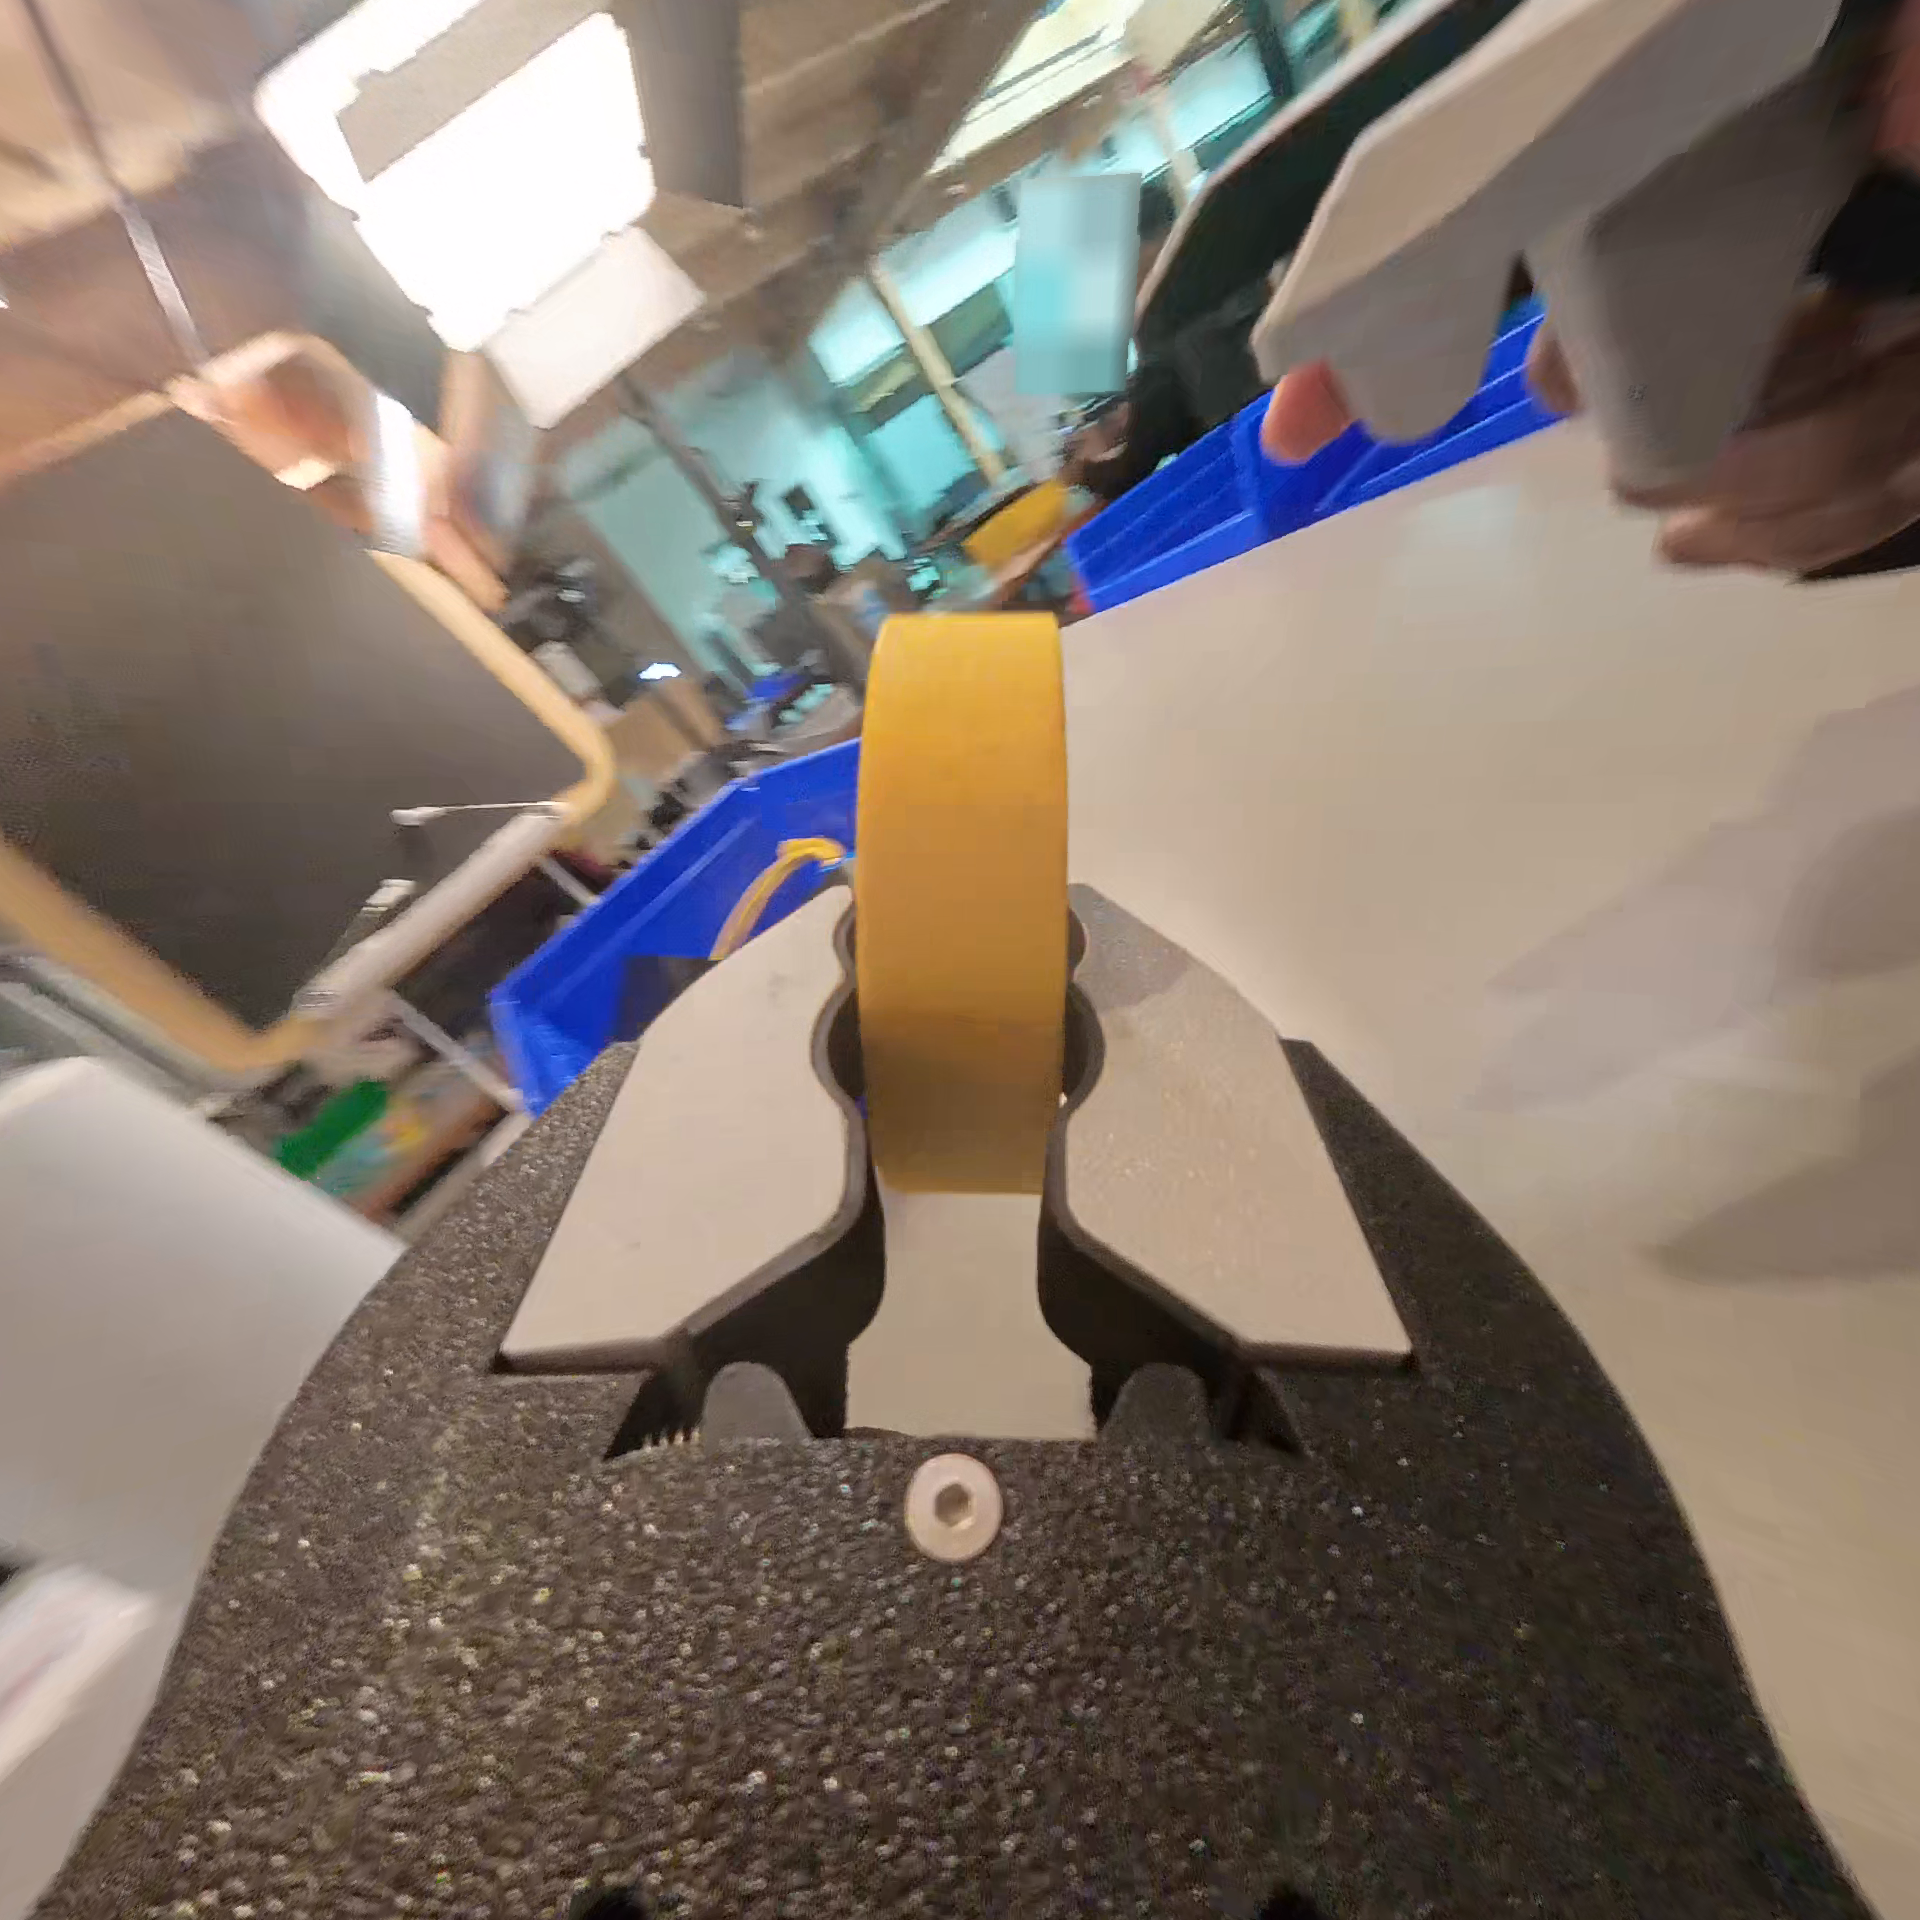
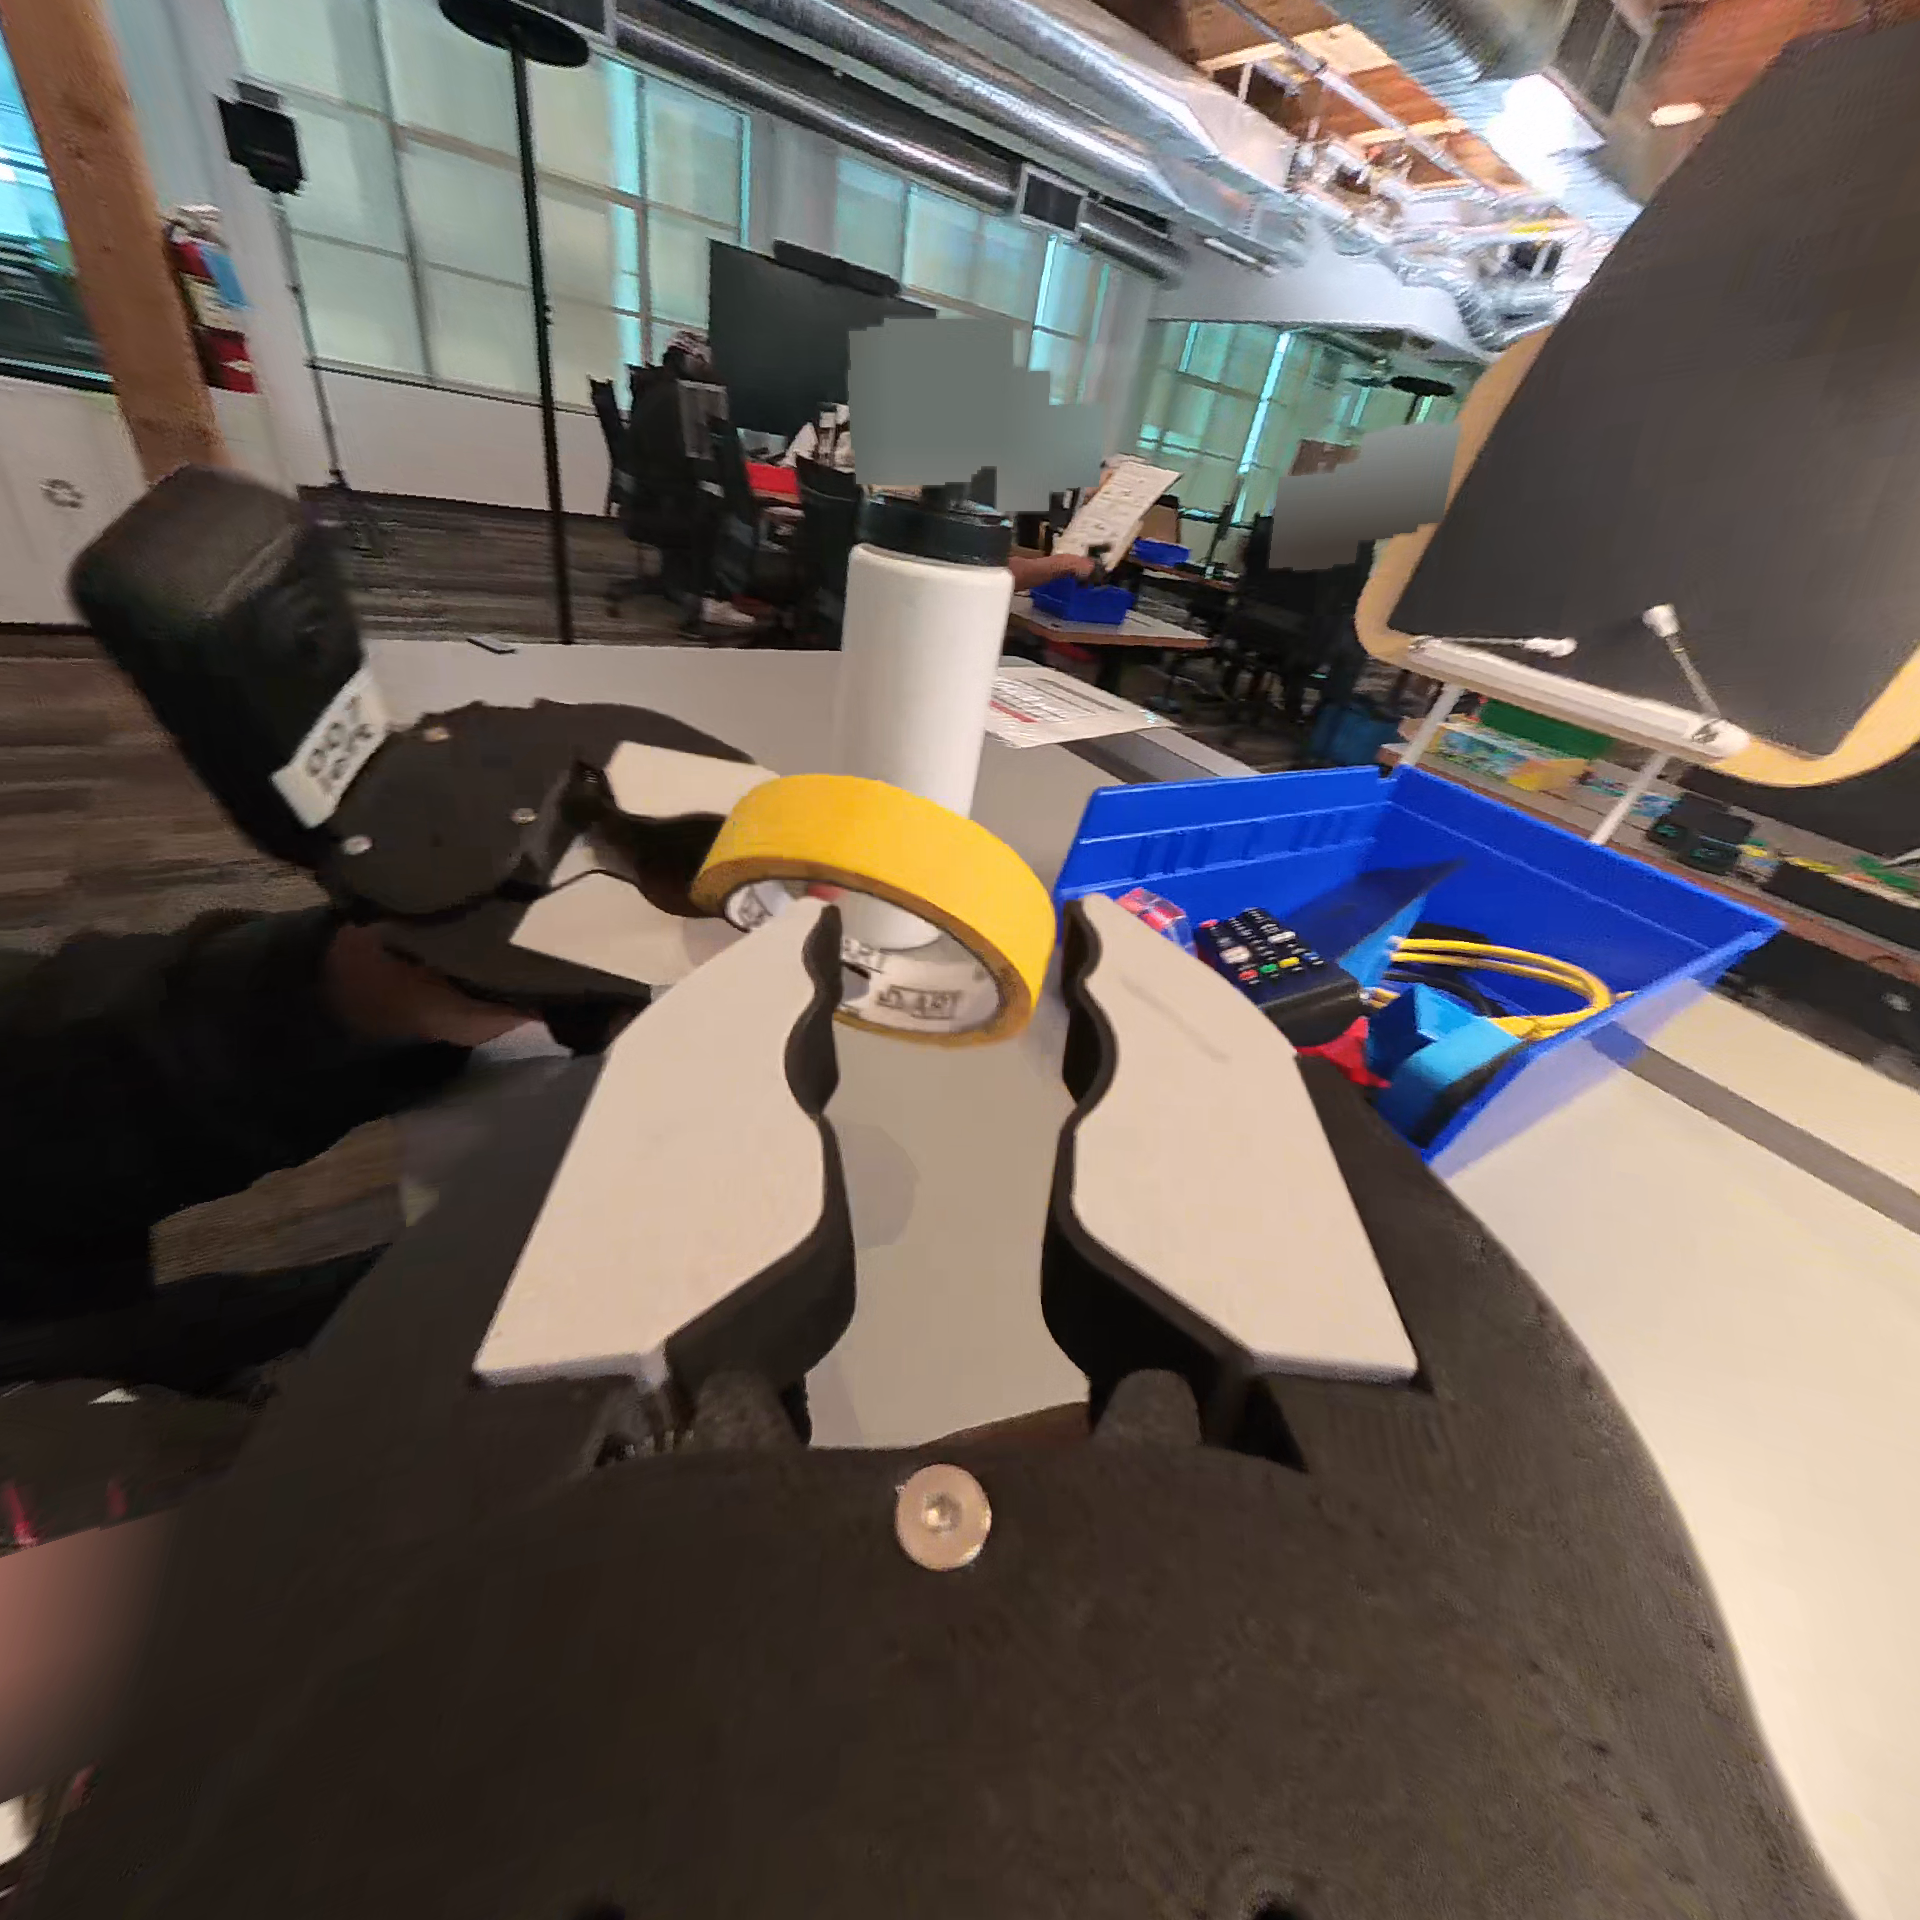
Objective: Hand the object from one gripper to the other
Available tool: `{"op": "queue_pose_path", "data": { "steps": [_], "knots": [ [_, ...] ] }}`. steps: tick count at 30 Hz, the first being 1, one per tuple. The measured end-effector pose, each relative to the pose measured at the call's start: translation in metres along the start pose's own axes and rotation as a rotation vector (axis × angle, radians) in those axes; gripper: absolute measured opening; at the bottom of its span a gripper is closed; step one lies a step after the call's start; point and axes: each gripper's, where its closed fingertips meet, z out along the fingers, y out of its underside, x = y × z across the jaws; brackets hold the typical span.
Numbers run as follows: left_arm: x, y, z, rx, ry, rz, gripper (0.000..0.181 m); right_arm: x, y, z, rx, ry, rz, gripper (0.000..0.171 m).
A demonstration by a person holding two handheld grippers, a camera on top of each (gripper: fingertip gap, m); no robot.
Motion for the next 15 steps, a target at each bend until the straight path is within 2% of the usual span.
{"op": "queue_pose_path", "data": {
  "steps": [4, 8, 11, 15],
  "knots": [
    [-0.016, 0.004, -0.004, -0.029, -0.159, 0.138, 0.032, 0.007, -0.002, 0.004, 0.046, 0.157, -0.306, 0.040],
    [-0.009, 0.004, -0.004, -0.048, -0.194, 0.307, 0.032, -0.003, 0.019, 0.021, -0.037, 0.276, -0.760, 0.043],
    [0.001, 0.004, -0.003, -0.065, -0.210, 0.471, 0.032, -0.014, 0.035, 0.033, -0.115, 0.301, -1.024, 0.053],
    [0.013, 0.008, 0.001, -0.092, -0.216, 0.670, 0.032, -0.021, 0.056, 0.040, -0.235, 0.262, -1.184, 0.064]
  ]
}}
